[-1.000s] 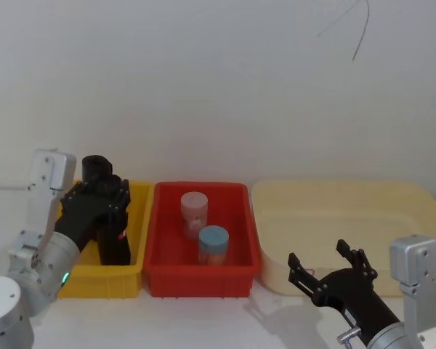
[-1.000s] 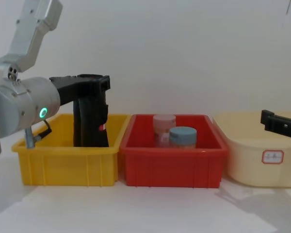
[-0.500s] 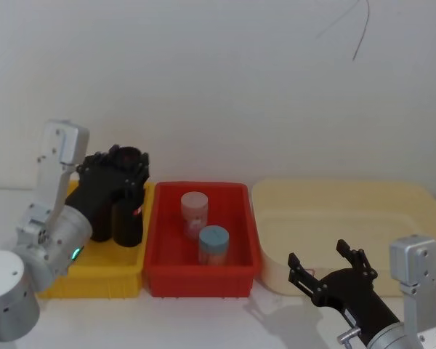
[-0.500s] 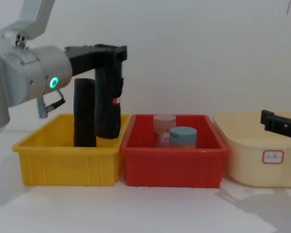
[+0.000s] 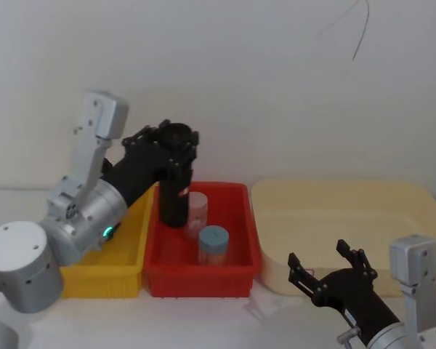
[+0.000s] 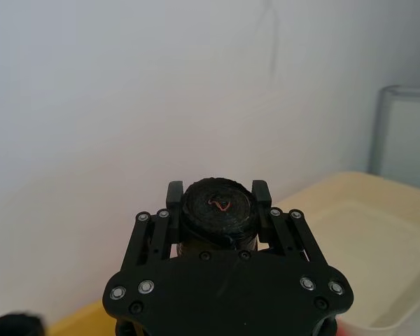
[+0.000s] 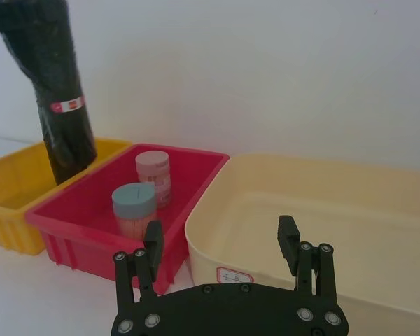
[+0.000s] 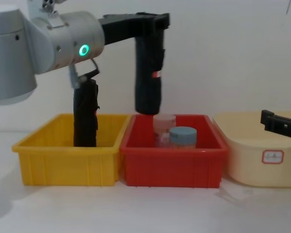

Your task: Pick up the garbage bag with the one hand and transfer it to the other hand.

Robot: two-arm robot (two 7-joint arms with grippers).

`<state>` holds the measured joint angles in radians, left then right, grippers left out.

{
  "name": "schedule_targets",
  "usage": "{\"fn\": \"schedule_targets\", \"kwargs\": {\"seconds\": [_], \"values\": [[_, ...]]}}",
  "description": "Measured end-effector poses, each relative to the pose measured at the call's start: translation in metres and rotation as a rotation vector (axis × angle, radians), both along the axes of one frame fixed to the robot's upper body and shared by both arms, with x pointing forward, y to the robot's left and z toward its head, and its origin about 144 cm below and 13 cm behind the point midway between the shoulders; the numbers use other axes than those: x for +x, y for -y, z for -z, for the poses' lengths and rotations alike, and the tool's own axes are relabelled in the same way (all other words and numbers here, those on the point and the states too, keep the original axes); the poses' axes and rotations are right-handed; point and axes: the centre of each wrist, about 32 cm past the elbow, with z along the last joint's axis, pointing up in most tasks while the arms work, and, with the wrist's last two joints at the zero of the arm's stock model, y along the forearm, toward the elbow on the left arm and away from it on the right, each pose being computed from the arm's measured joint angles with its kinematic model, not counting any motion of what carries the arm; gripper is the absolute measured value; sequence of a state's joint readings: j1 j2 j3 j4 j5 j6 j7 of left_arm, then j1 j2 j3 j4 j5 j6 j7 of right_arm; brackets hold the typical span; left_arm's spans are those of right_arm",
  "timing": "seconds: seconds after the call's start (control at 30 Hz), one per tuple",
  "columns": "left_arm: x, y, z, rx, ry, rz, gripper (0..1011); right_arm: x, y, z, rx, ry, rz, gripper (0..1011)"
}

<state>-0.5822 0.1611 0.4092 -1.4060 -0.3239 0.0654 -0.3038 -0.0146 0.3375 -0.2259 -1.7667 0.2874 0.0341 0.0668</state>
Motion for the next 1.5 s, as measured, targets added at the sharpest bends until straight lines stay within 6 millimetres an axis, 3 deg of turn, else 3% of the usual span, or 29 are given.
{"fn": "schedule_targets", "kwargs": {"seconds": [0.37,0.77,1.5], "values": [[0.003,0.026,-0.013,-0.001,0.003,0.180,559,0.000,0.000,0.000,0.000,0.000,0.000,1001],[0.014,0.052,-0.011,0.029,-0.033,0.333,559,0.000,0.000,0.000,0.000,0.000,0.000,1001],[0.026,0.061,-0.002,0.058,-0.071,0.379,559,0.003,-0.002,-0.003,-0.028,0.022,-0.027,1001]]}}
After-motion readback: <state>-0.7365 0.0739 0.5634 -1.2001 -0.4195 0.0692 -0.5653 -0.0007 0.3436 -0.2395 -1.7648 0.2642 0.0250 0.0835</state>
